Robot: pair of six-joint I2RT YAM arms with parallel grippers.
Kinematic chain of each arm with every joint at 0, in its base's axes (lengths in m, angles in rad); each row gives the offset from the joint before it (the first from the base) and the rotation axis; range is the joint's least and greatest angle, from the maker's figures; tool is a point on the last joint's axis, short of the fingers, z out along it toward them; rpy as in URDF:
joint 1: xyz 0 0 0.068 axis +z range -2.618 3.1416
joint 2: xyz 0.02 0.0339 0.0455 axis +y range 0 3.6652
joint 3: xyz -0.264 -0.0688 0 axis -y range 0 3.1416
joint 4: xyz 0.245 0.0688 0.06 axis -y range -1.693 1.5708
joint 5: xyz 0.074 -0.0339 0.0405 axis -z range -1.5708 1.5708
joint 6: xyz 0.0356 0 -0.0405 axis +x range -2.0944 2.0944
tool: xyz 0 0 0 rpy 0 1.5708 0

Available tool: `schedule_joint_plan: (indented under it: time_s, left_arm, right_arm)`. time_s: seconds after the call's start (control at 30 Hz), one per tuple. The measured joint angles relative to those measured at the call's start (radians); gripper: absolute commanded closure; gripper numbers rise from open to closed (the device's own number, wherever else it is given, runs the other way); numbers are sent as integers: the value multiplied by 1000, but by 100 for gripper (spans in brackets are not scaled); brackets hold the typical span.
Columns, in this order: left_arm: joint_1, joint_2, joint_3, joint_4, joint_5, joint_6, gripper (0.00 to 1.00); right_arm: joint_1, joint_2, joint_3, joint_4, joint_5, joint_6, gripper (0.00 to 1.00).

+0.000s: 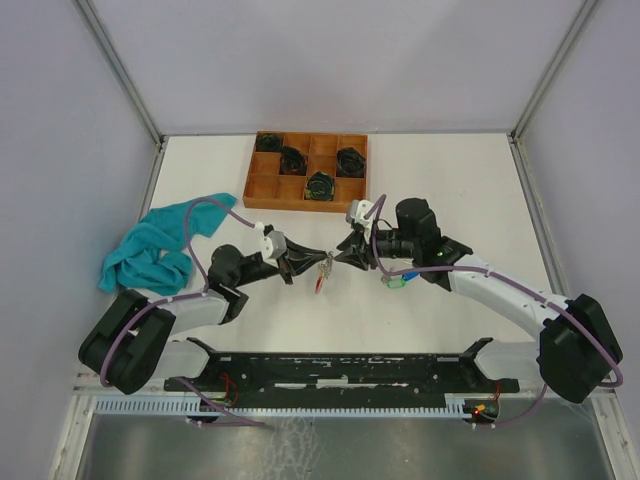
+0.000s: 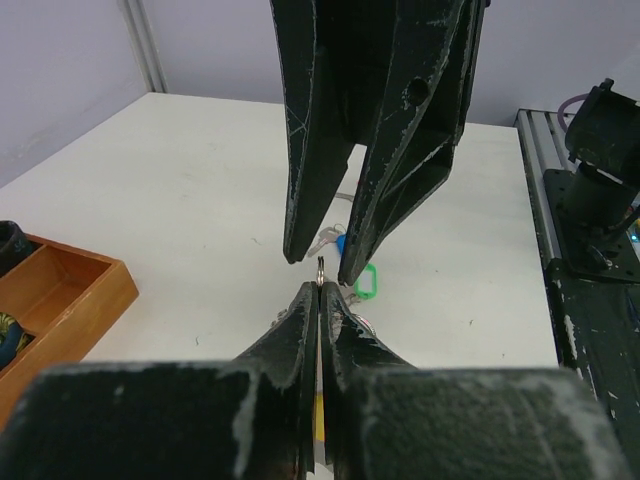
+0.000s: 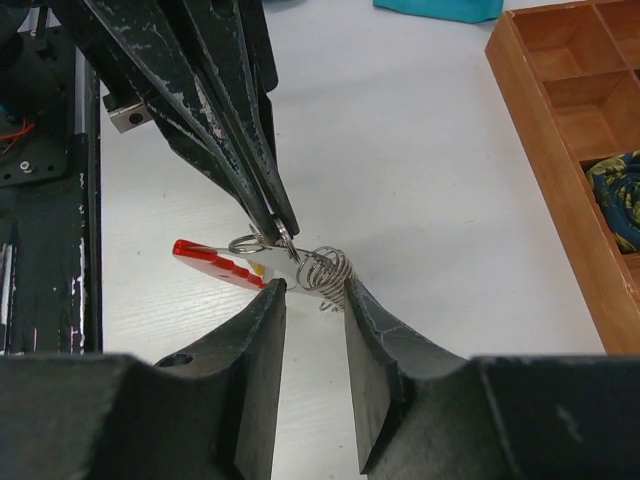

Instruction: Put the keys on the keyring

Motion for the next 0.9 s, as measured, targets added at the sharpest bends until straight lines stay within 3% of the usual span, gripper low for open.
schedule_joint_plan:
  time_s: [0.9]
  left_arm:
    - [0, 16, -1, 71, 56, -26, 97]
  right_arm:
    - [-2, 22, -5, 38, -130, -17, 76]
